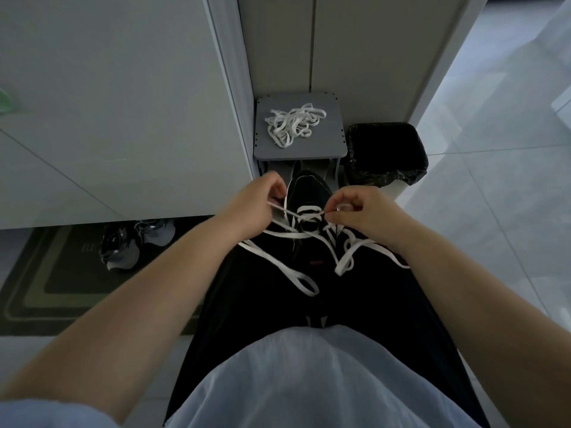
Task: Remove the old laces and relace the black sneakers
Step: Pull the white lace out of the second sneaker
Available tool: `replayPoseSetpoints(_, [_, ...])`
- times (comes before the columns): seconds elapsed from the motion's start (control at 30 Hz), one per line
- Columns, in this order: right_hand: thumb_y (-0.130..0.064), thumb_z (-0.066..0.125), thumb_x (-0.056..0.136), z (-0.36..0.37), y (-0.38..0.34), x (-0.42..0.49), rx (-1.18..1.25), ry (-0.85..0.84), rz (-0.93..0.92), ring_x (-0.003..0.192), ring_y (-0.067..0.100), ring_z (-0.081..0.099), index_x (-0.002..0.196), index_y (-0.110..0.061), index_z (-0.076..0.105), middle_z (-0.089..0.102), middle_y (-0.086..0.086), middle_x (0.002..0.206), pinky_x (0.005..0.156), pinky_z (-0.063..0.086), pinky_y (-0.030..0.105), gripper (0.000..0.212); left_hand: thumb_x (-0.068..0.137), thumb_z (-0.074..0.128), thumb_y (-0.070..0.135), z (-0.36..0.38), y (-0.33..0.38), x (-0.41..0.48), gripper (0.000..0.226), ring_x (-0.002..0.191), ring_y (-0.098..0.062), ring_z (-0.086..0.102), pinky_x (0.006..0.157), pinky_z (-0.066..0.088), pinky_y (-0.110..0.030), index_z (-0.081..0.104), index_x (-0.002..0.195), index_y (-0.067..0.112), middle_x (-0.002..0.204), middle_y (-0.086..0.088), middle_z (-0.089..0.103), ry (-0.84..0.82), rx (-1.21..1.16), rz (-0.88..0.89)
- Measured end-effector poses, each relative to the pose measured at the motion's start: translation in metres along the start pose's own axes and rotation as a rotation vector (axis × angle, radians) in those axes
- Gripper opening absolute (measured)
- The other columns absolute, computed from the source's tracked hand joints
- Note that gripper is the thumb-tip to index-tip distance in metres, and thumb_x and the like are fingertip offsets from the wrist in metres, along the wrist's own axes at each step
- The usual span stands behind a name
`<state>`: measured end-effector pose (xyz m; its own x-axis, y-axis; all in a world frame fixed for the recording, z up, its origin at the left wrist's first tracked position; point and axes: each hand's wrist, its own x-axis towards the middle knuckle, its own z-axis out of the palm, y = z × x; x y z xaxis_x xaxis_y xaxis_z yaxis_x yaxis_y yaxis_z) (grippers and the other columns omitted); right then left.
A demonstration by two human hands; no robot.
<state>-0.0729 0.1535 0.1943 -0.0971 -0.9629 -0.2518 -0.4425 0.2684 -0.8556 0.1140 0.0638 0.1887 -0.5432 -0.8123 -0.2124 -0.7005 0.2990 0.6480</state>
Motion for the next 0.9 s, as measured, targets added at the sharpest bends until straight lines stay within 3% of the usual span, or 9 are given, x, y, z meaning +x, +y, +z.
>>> replayPoseSetpoints(0.07, [-0.023,0.065,0.086,-0.001,0.005,0.001,-0.34,0.057,-0.057,0.073,0.008,0.052,0.088,-0.025,0.069,0.05,-0.005,0.078,0.068,0.042,0.018,0.005,0.087,0.037,-0.013,0.006,0.004,-0.001,0.032,0.076,-0.013,0.058,0.056,0.048,-0.016,0.049,0.09,0.016,0.097,-0.003,0.053,0.074,-0.454,-0.085])
replayPoseSetpoints(0.17, [-0.037,0.057,0.09,0.005,0.014,-0.003,-0.752,0.003,-0.106,0.095,0.018,0.052,0.107,-0.028,0.068,0.04,-0.006,0.098,0.09,0.037,0.032,0.022,0.088,0.038,-0.01,0.0,-0.006,-0.002,0.037,0.07,-0.011,0.049,0.055,0.04,-0.014,0.051,0.081,0.024,0.094,0.001,0.051,0.097,-0.286,-0.031])
replayPoseSetpoints(0.23, [-0.038,0.061,0.087,0.002,0.017,-0.006,-0.703,0.026,-0.128,0.089,0.016,0.053,0.098,-0.024,0.071,0.041,-0.005,0.104,0.093,0.039,0.035,0.02,0.086,0.044,-0.009,-0.016,-0.013,-0.007,0.042,0.082,-0.005,0.048,0.068,0.035,-0.007,0.058,0.074,0.029,0.101,0.003,0.048,0.03,-0.036,0.086])
replayPoseSetpoints(0.33, [-0.026,0.07,0.082,-0.021,0.022,-0.011,-0.427,0.262,-0.093,0.087,0.012,0.054,0.088,-0.016,0.074,0.046,0.001,0.121,0.09,0.043,0.032,0.013,0.087,0.058,0.004,-0.043,-0.023,-0.016,0.037,0.095,0.005,0.046,0.078,0.034,-0.007,0.067,0.07,0.034,0.115,0.008,0.041,-0.117,0.036,0.14])
replayPoseSetpoints(0.4, [-0.025,0.071,0.082,-0.033,0.025,-0.014,-0.435,0.355,-0.065,0.1,0.014,0.054,0.088,-0.017,0.075,0.047,0.0,0.128,0.092,0.04,0.029,0.011,0.087,0.062,0.013,-0.047,-0.026,-0.02,0.028,0.099,0.002,0.043,0.089,0.034,-0.014,0.07,0.075,0.038,0.124,0.011,0.037,-0.148,0.069,0.153])
replayPoseSetpoints(0.53, [-0.018,0.072,0.079,-0.014,0.024,-0.012,-0.547,0.257,-0.198,0.107,0.025,0.055,0.101,-0.022,0.073,0.053,0.003,0.122,0.096,0.042,0.048,0.022,0.085,0.064,0.032,-0.019,-0.022,-0.014,0.015,0.124,-0.016,0.02,0.109,0.024,-0.035,0.07,0.099,0.032,0.136,0.004,0.03,-0.089,0.305,0.152])
replayPoseSetpoints(0.67, [-0.025,0.06,0.089,0.01,0.019,-0.003,-0.593,0.173,-0.286,0.113,0.022,0.048,0.11,-0.026,0.068,0.056,-0.002,0.116,0.104,0.028,0.034,0.022,0.082,0.065,0.039,0.001,-0.019,-0.007,0.019,0.124,-0.019,0.02,0.104,0.024,-0.034,0.072,0.094,0.026,0.138,0.003,0.034,-0.052,0.394,0.096])
replayPoseSetpoints(0.77, [-0.037,0.05,0.093,0.022,0.021,0.006,-0.742,0.11,-0.222,0.12,0.02,0.041,0.114,-0.03,0.064,0.053,-0.005,0.122,0.108,0.021,0.033,0.027,0.083,0.065,0.035,0.004,-0.022,-0.005,0.016,0.123,-0.019,0.024,0.103,0.025,-0.033,0.073,0.087,0.021,0.13,0.003,0.043,0.038,0.32,0.103])
replayPoseSetpoints(0.9, [-0.032,0.057,0.09,0.013,0.021,0.012,-0.625,0.145,-0.149,0.109,0.02,0.049,0.096,-0.022,0.07,0.057,-0.005,0.107,0.098,0.032,0.031,0.017,0.084,0.065,0.017,-0.008,-0.027,-0.006,0.009,0.114,-0.019,0.04,0.097,0.025,-0.021,0.071,0.081,0.01,0.114,-0.003,0.054,0.283,0.071,0.061])
